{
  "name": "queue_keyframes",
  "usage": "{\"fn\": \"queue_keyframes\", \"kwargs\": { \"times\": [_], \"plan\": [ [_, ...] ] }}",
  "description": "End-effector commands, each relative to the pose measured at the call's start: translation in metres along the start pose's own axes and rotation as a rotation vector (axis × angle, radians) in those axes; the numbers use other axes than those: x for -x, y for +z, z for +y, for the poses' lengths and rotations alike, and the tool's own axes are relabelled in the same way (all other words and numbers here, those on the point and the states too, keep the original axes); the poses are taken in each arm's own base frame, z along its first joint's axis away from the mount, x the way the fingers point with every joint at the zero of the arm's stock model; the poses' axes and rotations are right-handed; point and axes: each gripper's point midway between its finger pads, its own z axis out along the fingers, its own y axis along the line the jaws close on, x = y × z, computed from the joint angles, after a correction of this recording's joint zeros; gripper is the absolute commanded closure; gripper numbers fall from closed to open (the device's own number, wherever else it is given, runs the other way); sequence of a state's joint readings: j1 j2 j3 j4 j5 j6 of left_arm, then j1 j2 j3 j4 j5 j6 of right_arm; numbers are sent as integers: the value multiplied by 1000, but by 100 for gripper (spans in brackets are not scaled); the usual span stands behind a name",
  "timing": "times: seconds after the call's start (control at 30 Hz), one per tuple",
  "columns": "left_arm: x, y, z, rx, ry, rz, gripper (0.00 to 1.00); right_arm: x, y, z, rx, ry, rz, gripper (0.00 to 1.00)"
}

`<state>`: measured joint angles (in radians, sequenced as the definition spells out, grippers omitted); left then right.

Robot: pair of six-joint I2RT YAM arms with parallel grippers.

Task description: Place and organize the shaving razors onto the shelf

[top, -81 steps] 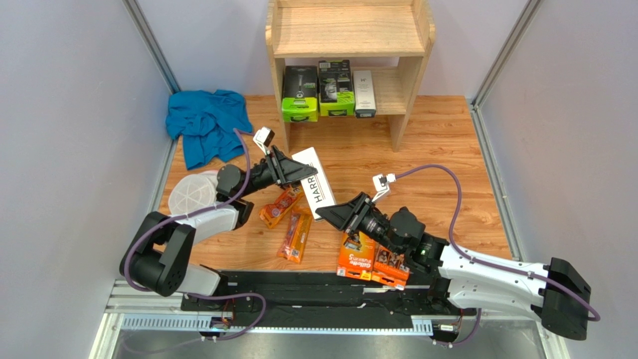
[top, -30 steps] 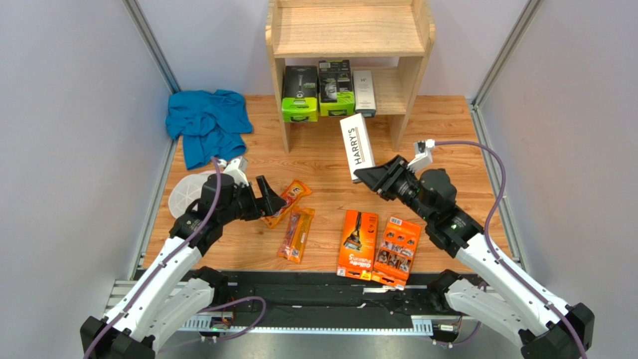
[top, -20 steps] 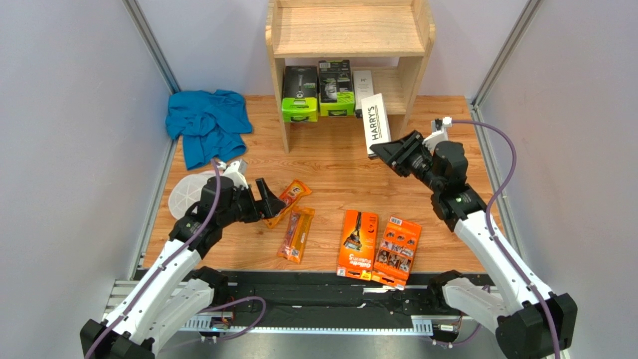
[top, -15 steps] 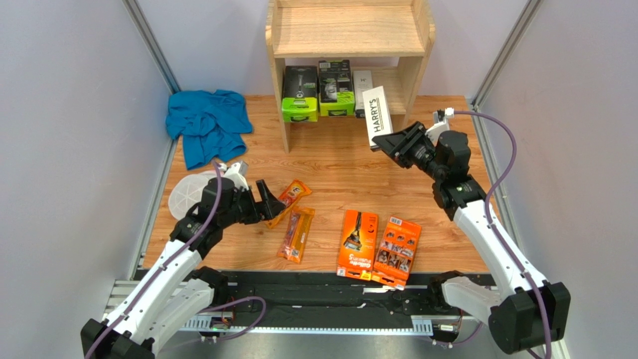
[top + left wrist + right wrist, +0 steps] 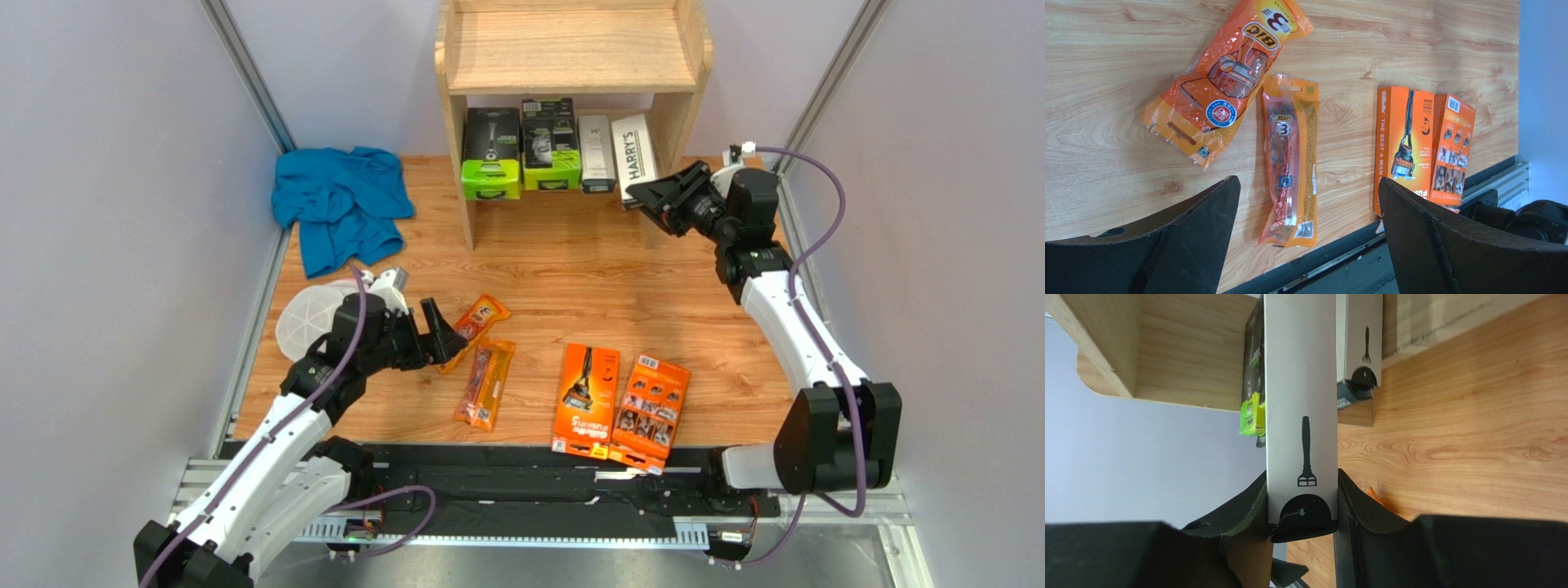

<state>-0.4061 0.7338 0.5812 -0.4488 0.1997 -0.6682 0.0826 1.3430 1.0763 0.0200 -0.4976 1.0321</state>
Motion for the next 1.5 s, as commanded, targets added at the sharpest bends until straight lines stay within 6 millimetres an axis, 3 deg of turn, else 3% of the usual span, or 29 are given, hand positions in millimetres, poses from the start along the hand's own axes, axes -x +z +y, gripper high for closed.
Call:
{"fn": "queue_keyframes", "kwargs": {
  "times": [0.0, 0.27, 0.63, 1.0, 1.13, 1.27, 1.47],
  "plan": [
    [-1, 0, 0, -10, 25, -4, 8, 27, 5, 43, 131, -52, -31, 85],
    [-1, -2, 0, -9, 37, -3, 9, 25, 34, 11, 76, 30, 32, 81],
    [-3, -3, -3, -27, 50, 11, 9, 31, 44, -11, 40, 66, 14, 76],
    [-8, -2, -2, -35, 46, 27, 10, 33, 61, -26, 24, 100, 45, 55],
    [-10, -2, -2, -41, 46, 30, 11, 32, 60, -25, 37, 103, 48, 48],
    [-13, -1, -1, -40, 44, 34, 11, 33, 54, -24, 36, 89, 22, 34],
    [-15, 0, 0, -46, 40, 39, 11, 33, 43, -20, 23, 83, 10, 26]
  ]
}}
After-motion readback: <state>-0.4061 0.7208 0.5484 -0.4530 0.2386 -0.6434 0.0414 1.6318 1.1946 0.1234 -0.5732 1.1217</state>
